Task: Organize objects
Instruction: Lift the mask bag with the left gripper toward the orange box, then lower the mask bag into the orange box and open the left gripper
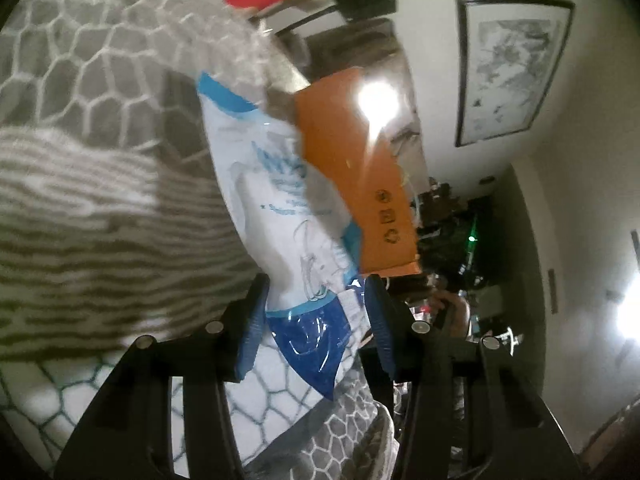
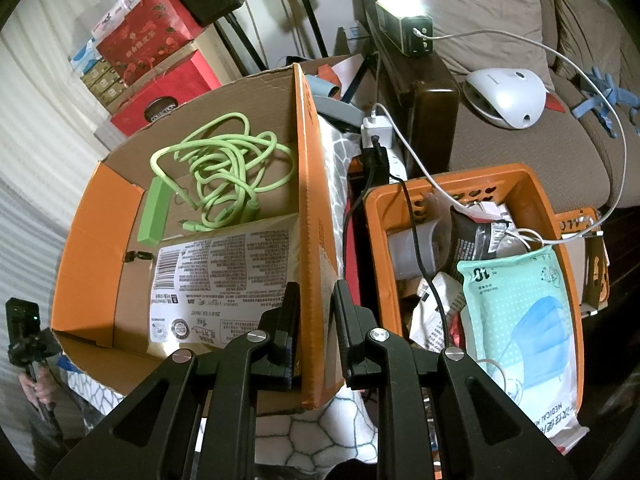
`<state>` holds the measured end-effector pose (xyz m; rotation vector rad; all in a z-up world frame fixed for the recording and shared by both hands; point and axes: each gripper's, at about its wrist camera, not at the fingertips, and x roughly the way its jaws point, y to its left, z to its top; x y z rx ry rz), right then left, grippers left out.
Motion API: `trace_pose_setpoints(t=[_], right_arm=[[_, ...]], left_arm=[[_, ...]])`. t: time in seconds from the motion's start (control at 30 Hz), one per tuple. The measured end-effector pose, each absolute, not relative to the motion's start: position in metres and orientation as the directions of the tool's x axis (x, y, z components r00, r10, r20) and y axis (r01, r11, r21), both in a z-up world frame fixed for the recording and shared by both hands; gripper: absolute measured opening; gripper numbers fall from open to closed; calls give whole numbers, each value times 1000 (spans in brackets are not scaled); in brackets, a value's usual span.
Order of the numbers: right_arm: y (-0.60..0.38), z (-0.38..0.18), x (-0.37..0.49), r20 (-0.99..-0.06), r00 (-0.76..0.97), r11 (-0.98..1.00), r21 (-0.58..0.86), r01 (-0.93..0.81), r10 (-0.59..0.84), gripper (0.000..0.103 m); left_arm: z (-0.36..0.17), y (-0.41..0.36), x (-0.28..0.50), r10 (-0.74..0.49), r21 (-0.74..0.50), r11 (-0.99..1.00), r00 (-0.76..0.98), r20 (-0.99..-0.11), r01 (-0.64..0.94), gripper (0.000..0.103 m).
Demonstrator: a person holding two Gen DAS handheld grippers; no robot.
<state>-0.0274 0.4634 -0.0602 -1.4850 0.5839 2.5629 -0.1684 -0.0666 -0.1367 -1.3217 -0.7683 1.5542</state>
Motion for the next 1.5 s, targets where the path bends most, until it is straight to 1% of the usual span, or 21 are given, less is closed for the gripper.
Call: trace_pose_setpoints(t=[0.1, 0.17, 0.2, 0.27, 0.3, 0.4, 0.6, 0.93, 1.3, 1.43, 1.5], right_arm=[[463, -60, -27, -855, -511, -918, 268, -294, -86, 18], [463, -60, -27, -855, -511, -918, 267, -293, -86, 19], [463, -60, -27, -855, -511, -918, 267, -292, -86, 19], [464, -60, -27, -855, -511, -918, 267, -292, -86, 19], [464, -60, -27, -855, -511, -918, 269, -293, -87, 19], [463, -60, -28, -855, -511, -918, 268, -293, -87, 19], [464, -60, -27, -855, -511, -917, 270, -294, -88, 19], [464, -59, -28, -856, -509, -918, 266, -294, -85, 19], [464, -59, -28, -856, -510, -918, 266, -294, -85, 20], [464, -59, -28, -856, -509, -918, 266, -294, -85, 20], [464, -59, -28, -856, -510, -917, 268, -294, -86, 19]], left_arm=[[-133, -60, -169, 915, -882, -385, 15, -404, -271, 44], [-134, -57, -171, 900, -868, -418, 5, -435, -270, 30], [-134, -56, -171, 894, -861, -434, -4, -449, -266, 15], [-134, -56, -172, 886, -855, -452, -17, -464, -255, 13], [-133, -56, -172, 883, -852, -460, -23, -469, -249, 10], [-125, -60, -170, 878, -845, -472, -49, -476, -249, 7], [-94, -80, -176, 898, -859, -440, -126, -422, -263, 6], [-42, -90, -196, 908, -856, -416, -199, -370, -307, 6], [-19, -18, -201, 920, -851, -392, -146, -364, -349, 6], [-24, 17, -205, 915, -848, -402, -118, -386, -346, 6], [-28, 38, -206, 906, -835, -420, -103, -411, -356, 6]])
